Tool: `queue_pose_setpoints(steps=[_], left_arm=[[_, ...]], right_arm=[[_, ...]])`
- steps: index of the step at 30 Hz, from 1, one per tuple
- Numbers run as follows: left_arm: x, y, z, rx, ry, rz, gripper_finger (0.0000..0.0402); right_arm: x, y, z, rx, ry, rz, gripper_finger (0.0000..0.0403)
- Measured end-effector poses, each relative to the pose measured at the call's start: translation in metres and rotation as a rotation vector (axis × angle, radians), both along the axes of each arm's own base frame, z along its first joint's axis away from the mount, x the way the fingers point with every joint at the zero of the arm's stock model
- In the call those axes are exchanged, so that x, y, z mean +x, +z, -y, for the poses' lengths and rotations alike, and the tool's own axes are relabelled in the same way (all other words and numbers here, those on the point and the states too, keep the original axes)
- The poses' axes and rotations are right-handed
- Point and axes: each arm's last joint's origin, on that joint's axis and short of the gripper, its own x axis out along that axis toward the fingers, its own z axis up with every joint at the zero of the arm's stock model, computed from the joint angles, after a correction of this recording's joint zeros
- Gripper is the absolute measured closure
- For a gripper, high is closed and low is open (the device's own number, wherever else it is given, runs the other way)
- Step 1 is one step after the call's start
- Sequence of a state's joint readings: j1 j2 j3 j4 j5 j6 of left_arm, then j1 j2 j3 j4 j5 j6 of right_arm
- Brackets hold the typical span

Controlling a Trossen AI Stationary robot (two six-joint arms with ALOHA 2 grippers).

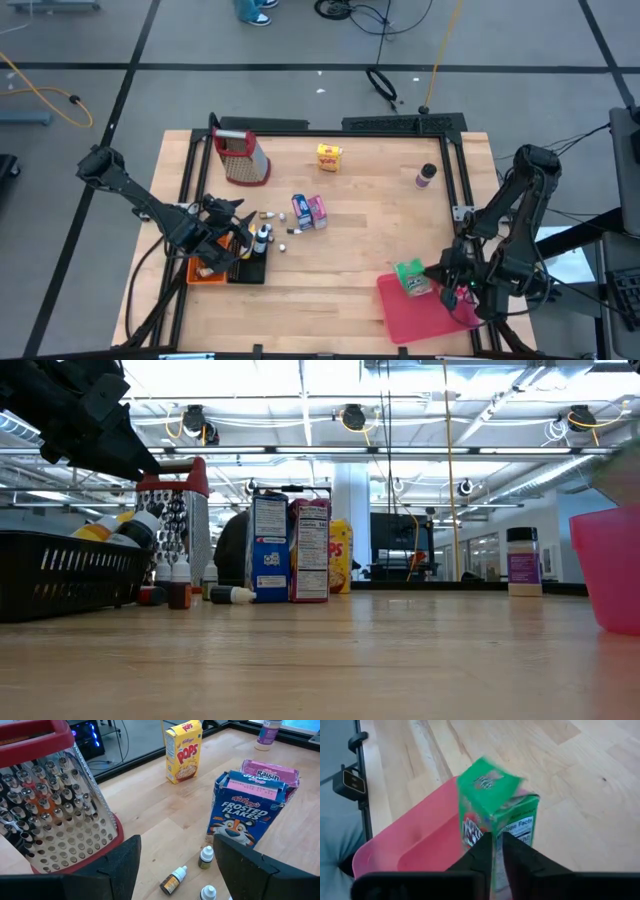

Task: Pick & Place Kitchen Items
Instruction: Put the green cereal box into the red bin, then put the yellow cereal box into the red bin

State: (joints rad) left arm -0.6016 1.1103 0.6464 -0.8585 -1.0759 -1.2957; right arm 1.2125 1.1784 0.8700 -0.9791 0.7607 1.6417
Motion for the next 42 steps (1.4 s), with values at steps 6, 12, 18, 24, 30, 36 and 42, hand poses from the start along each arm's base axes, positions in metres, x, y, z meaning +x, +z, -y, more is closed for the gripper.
queue_pose_setpoints(steps=[6,12,18,24,30,36,42], left_arm=[[0.000,0.000,0.000,0.004,0.003,0.005,0.0149],[0.000,0.000,0.000,0.003,0.004,0.006,0.0149],[0.000,0.000,0.000,0.003,0.003,0.006,0.0149],[0.000,0.000,0.000,0.004,0.003,0.006,0.0149],[0.000,0.000,0.000,0.006,0.004,0.007,0.0149],[0.000,0.001,-0.001,0.026,0.008,0.018,0.0149],[0.000,0.001,0.000,0.025,0.008,0.018,0.0149]], right_arm=[[0.000,0.000,0.001,-0.020,-0.006,0.018,0.0292],[0.000,0.003,0.003,-0.006,-0.005,0.022,0.0244],[-0.002,0.010,0.009,0.020,0.010,0.035,0.0243],[-0.003,0.020,0.017,0.015,0.016,0.108,0.0255],[0.011,0.024,0.025,-0.051,-0.048,0.193,0.0259],[0.050,0.030,0.041,-0.162,-0.084,0.196,0.0259],[0.094,0.035,0.078,-0.220,-0.116,0.136,0.0261]])
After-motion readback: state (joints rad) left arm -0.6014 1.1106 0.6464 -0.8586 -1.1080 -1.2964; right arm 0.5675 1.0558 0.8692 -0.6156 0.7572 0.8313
